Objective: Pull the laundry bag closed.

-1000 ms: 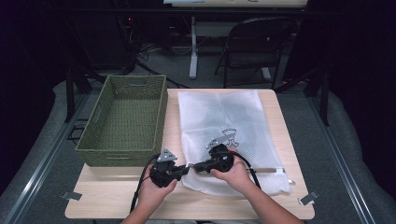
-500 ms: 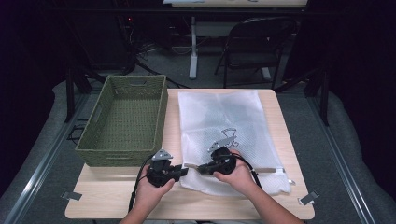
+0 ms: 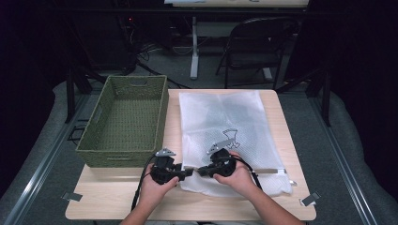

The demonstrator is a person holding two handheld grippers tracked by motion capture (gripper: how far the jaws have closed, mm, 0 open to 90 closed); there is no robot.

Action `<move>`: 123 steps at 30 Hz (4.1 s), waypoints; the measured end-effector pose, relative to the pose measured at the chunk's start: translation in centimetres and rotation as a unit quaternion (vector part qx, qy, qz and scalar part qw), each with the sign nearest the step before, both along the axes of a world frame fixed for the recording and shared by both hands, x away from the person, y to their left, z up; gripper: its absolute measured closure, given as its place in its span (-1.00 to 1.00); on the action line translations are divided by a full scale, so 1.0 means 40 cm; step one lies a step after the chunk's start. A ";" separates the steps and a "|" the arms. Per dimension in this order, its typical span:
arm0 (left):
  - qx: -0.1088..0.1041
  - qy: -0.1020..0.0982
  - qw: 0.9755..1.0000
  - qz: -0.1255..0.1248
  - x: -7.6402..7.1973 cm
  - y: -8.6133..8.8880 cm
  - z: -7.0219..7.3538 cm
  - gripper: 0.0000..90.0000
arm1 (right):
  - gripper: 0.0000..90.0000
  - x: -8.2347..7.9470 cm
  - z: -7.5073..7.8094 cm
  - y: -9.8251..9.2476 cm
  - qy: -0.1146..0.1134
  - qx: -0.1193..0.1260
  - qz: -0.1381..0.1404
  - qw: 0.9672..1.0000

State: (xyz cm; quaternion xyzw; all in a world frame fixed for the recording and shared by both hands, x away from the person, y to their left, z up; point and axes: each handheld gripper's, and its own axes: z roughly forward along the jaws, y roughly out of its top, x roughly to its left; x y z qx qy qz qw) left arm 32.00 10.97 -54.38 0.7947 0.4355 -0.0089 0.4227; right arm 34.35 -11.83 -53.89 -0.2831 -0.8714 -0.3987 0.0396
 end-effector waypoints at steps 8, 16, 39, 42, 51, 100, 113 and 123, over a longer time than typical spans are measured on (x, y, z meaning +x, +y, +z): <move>0.000 -0.004 1.000 0.004 0.005 -0.003 0.002 0.46 | 0.93 0.001 -0.007 0.006 0.001 0.000 -0.004 1.000; -0.006 -0.010 1.000 -0.001 0.001 -0.008 0.007 0.74 | 0.93 0.003 -0.008 0.007 -0.001 0.012 -0.015 1.000; 0.009 -0.016 1.000 0.000 -0.008 -0.017 0.014 0.85 | 0.93 0.006 -0.009 -0.001 0.037 0.047 -0.065 0.996; 0.017 -0.019 1.000 -0.001 -0.009 -0.019 0.014 0.85 | 0.93 0.003 -0.009 0.003 0.036 0.041 -0.068 0.996; 0.017 -0.023 1.000 -0.002 -0.009 -0.018 0.015 0.85 | 0.93 -0.001 -0.005 0.002 0.048 0.041 -0.084 0.994; 0.024 -0.031 0.999 0.000 0.003 0.007 0.035 0.86 | 0.93 -0.047 -0.028 -0.234 0.056 -0.014 -0.212 0.976; 0.025 -0.031 0.999 0.007 0.005 0.018 0.036 0.86 | 0.93 -0.075 -0.035 -0.421 0.048 -0.044 -0.295 0.953; 0.024 -0.026 0.999 0.014 0.009 0.036 0.035 0.86 | 0.93 -0.098 -0.046 -0.554 0.039 -0.076 -0.359 0.930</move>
